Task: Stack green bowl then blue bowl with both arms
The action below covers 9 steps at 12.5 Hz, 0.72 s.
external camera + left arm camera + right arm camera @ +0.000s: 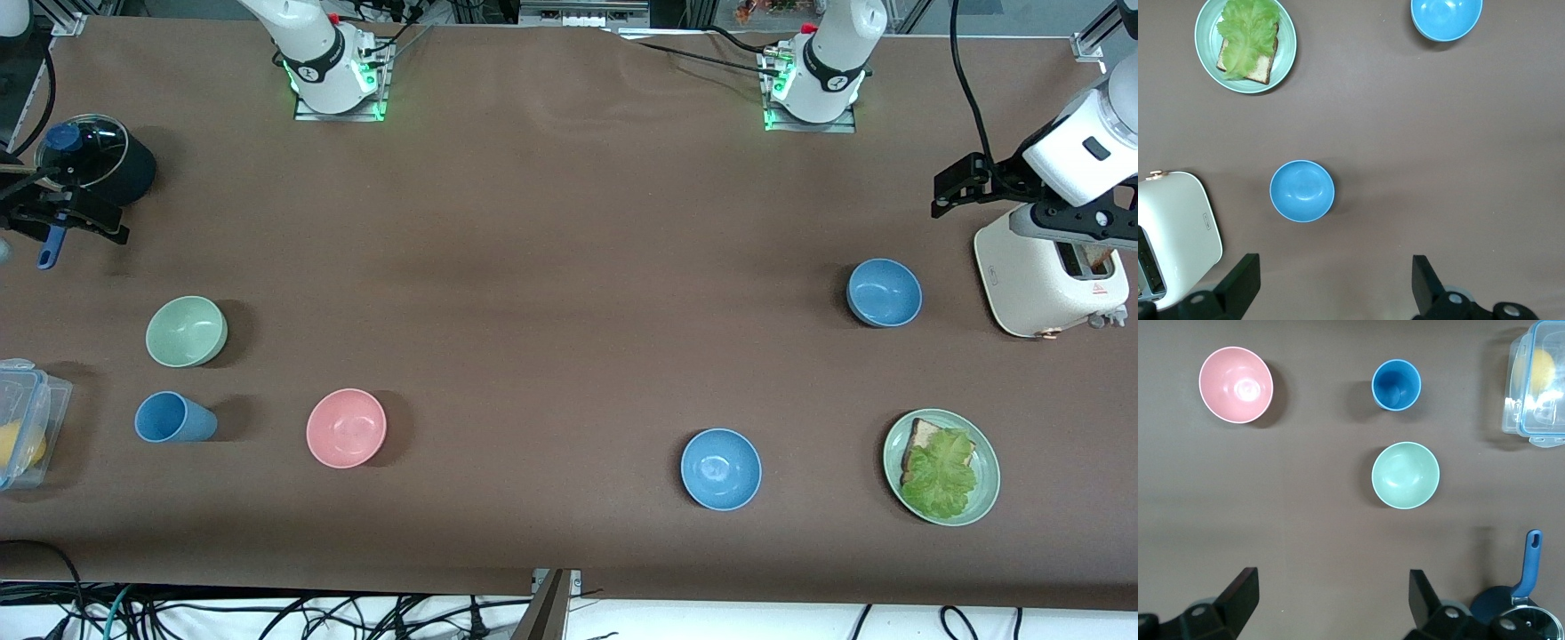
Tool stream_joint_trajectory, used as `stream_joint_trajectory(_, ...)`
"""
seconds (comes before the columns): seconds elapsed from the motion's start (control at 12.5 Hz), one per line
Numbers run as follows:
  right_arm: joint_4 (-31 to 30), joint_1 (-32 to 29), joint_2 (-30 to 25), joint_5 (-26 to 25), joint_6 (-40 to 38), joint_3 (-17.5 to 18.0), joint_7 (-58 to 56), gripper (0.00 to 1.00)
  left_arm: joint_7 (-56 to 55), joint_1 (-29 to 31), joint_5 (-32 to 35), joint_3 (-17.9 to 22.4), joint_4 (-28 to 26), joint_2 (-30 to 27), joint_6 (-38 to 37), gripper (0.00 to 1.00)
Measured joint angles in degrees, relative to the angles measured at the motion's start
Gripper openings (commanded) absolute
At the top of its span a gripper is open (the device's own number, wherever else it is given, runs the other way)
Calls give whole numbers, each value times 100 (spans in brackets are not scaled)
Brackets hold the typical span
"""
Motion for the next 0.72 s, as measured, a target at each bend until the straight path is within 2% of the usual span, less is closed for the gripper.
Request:
stream_joint_trajectory(0.24, 0, 0, 1, 0, 0, 0, 0, 99, 0, 7, -1, 26, 25, 0, 7, 100)
stream_joint_trajectory(0.48, 2, -1, 1, 0, 0, 0, 0, 99, 0, 69, -2, 50, 346, -6, -27, 100)
stream_joint_trajectory(0.72, 2, -1, 2, 0, 0, 0, 0, 99, 8, 56, -5, 3, 381, 0, -279, 100)
